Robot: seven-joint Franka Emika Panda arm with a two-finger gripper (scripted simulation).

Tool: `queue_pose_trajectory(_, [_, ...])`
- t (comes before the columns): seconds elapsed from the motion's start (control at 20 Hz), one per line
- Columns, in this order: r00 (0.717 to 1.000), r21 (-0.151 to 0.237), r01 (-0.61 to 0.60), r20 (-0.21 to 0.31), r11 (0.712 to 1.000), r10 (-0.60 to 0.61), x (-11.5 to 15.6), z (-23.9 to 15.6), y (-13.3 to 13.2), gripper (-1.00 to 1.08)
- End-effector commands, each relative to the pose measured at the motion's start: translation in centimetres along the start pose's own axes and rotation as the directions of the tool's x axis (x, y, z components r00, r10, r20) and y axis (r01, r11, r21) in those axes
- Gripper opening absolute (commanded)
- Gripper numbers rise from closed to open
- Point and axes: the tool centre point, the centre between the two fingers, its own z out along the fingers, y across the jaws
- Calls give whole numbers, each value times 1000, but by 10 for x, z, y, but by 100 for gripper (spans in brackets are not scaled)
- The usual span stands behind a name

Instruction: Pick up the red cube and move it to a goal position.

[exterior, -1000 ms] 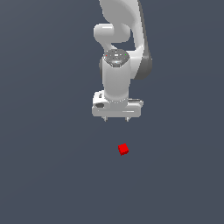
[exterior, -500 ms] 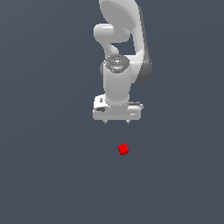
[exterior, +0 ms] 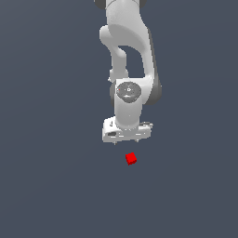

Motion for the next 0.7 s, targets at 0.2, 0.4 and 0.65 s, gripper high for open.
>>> queue_pose_trajectory(0.2, [994,-8,111,8,994,-111,25,47,-8,100])
queue_pose_trajectory(0.4, [987,-11,161,11,987,-161,36,68,-13,100])
queue_pose_trajectory(0.65, [980,-14,201,15,979,-201,45,84,-17,100])
